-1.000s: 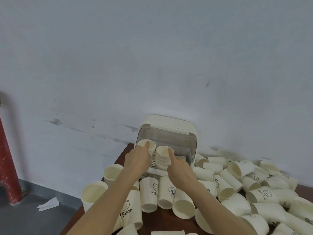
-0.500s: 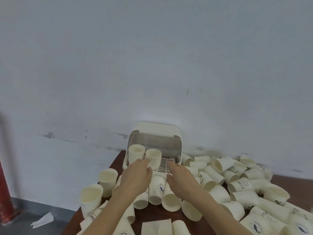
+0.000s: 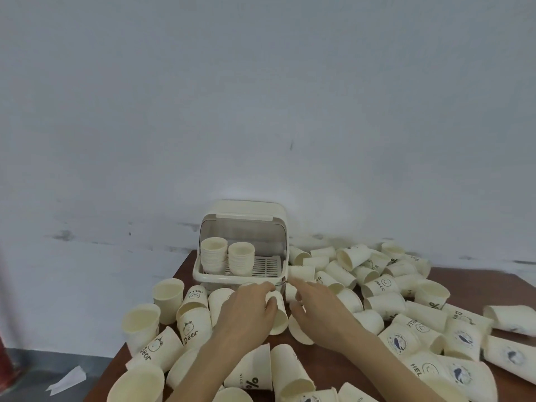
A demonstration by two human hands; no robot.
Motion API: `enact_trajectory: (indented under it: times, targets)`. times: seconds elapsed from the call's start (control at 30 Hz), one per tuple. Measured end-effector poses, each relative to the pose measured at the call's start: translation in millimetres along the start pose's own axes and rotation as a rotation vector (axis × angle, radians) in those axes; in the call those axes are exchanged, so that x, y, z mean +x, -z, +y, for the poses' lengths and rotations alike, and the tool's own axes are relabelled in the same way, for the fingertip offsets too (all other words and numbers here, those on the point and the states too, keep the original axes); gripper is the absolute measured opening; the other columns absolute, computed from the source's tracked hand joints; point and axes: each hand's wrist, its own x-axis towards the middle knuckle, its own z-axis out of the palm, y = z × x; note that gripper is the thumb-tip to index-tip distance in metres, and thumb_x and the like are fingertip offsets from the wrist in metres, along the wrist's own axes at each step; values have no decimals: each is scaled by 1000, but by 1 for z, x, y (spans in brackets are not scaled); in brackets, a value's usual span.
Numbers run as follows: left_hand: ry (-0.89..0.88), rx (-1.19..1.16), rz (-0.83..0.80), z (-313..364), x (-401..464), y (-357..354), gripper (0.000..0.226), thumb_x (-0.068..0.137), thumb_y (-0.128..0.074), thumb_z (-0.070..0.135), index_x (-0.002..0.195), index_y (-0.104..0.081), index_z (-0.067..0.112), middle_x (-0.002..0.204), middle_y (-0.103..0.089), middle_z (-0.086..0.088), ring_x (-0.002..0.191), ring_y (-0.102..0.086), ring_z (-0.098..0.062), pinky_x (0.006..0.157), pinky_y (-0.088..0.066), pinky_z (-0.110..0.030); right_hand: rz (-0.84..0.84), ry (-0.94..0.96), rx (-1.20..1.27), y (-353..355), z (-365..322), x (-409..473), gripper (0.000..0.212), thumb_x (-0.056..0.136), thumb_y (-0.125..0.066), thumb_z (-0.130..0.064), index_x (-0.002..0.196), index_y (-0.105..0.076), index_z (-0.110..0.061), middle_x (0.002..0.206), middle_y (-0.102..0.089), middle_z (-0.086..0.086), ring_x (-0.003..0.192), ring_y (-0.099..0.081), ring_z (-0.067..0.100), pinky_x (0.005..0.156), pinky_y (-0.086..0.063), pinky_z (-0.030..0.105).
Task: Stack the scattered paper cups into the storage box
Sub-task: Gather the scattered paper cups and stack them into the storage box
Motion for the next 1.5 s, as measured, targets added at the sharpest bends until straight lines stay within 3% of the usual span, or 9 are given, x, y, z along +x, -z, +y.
enact_trajectory:
  times: [0.17,0.37,0.6,0.77,0.97,1.1,1.2,1.33,1.5]
  targets:
    - [-49,19,-37,17,-8,0,34,96,-41,35,127,-55,36,106,-66,7,102,-58,-15,86,-50,-37,-1,-39,-1,10,11,-14,39,95,-44,-26,133,-44,-19,114,-59,0,108,-52,20,90,-45,34]
    - [-88,31,-87,40,-11,-4,30,96,-40,32,121,-58,31,97,-66,5,91,-61,-17,79,-52,-38,19,-63,7,13,21,-29,48,97,-45,-28,143,-36,-20,124,-55,0,117,-48,19,92,-41,31]
    - [-148,69,-145,64,-10,-20,34,96,-38,34,126,-53,30,108,-63,4,102,-57,-20,85,-49,-42,70,-84,3,27,42,-49,41,94,-48,-27,134,-44,-19,116,-57,1,110,-54,21,89,-45,36]
    - [-228,65,-161,92,-4,-34,37,97,-37,34,132,-49,28,110,-63,3,107,-57,-20,83,-47,-38,104,-129,-6,47,62,-61,36,94,-48,-23,129,-48,-18,109,-59,0,102,-54,17,86,-43,32]
    - [-298,34,-179,130,6,-55,33,97,-39,32,126,-51,23,109,-61,2,102,-58,-21,82,-48,-39,143,-221,-28,69,94,-75,34,94,-48,-23,128,-49,-19,106,-61,0,103,-55,17,82,-42,29]
    - [-357,54,-187,156,12,-73,30,96,-40,30,121,-53,19,100,-62,0,99,-57,-22,80,-47,-39,133,-311,-45,80,117,-89,45,96,-47,-25,140,-41,-19,119,-59,1,113,-52,16,92,-41,30]
    - [-379,50,-200,173,16,-87,27,96,-41,28,116,-55,18,98,-62,-1,98,-57,-25,82,-48,-43,140,-365,-43,87,135,-99,46,96,-48,-24,141,-41,-19,121,-59,0,114,-52,15,89,-39,26]
    - [-401,64,-245,187,22,-105,30,96,-39,30,119,-54,19,102,-63,0,100,-59,-24,83,-48,-44,167,-431,-32,96,159,-112,36,95,-49,-21,130,-50,-17,114,-62,1,111,-55,16,88,-43,30]
    - [-381,77,-297,186,28,-123,30,95,-37,30,118,-54,20,104,-63,1,100,-58,-24,82,-49,-43,170,-551,-48,96,201,-120,38,93,-48,-17,131,-50,-10,102,-68,6,102,-59,22,87,-47,36]
